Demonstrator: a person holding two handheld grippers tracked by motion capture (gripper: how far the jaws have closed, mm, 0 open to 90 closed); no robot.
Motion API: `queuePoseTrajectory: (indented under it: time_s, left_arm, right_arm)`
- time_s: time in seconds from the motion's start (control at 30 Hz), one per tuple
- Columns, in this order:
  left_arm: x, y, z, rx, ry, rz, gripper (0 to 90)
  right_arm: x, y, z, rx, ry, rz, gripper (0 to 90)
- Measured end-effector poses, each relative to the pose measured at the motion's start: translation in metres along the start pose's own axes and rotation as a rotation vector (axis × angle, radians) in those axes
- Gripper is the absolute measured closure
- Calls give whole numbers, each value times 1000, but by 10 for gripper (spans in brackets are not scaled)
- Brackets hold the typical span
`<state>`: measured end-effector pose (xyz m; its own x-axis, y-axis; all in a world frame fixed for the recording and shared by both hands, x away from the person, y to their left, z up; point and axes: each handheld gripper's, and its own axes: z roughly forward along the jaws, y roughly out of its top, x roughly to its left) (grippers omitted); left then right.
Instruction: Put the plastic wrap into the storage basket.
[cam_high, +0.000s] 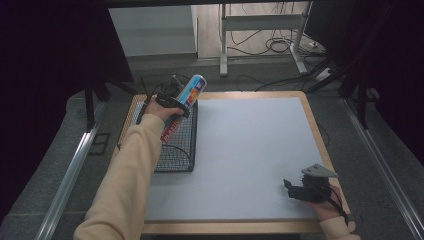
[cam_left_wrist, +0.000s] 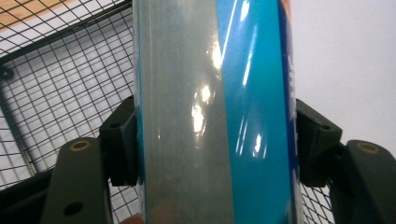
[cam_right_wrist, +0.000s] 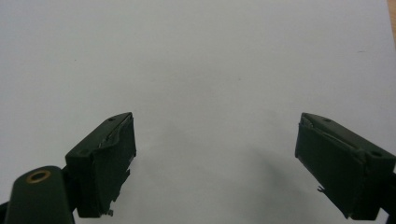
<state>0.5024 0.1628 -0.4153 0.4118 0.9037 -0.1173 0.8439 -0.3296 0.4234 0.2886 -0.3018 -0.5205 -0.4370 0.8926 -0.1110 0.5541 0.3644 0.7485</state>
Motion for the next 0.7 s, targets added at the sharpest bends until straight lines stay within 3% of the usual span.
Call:
queuePoseTrajectory:
  time_s: [0.33, 0.7]
  left_arm:
    - [2, -3, 12, 57, 38, 20, 316]
    - [7, -6, 32, 154, 82, 32, 316]
  right_arm:
    - [0, 0, 0, 1, 3, -3, 125]
    - [0, 0, 1, 3, 5, -2, 125]
